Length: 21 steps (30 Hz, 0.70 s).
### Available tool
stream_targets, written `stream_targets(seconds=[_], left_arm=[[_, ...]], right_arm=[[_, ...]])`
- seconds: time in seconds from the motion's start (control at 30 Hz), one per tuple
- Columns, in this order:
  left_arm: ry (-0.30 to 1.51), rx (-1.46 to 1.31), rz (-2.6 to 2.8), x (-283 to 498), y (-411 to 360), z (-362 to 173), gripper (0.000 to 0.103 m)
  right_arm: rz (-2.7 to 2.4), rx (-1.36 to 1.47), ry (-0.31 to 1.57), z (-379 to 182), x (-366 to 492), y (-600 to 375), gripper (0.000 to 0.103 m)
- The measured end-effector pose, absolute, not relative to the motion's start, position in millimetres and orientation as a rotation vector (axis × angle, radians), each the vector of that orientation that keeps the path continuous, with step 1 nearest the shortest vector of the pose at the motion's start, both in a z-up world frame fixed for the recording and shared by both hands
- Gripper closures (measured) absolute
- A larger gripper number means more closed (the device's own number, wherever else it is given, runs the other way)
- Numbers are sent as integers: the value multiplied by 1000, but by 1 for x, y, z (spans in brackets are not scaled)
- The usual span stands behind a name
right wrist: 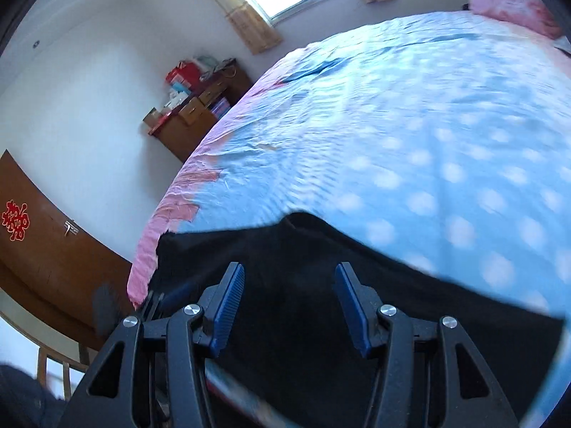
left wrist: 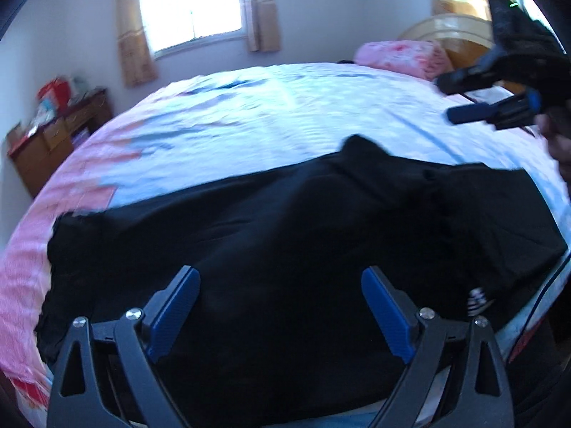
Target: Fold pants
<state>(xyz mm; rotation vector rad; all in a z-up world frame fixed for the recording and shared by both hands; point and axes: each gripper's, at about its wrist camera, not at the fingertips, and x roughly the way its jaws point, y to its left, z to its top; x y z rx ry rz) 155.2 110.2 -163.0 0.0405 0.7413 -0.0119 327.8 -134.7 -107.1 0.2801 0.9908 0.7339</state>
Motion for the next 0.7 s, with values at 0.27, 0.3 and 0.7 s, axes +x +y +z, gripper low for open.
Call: stream_targets(seconds=[0.27, 0.3, 0.7], left_arm=[[791, 20, 13, 168, 133, -186, 0], [791, 28, 13, 169, 132, -187, 0], [752, 38, 1, 168, 130, -188, 0]], right_arm=[[774, 357, 1240, -164, 398, -64, 52], [786, 368, 1259, -170, 399, -61, 64], [679, 340, 1205, -196, 408, -69, 100]])
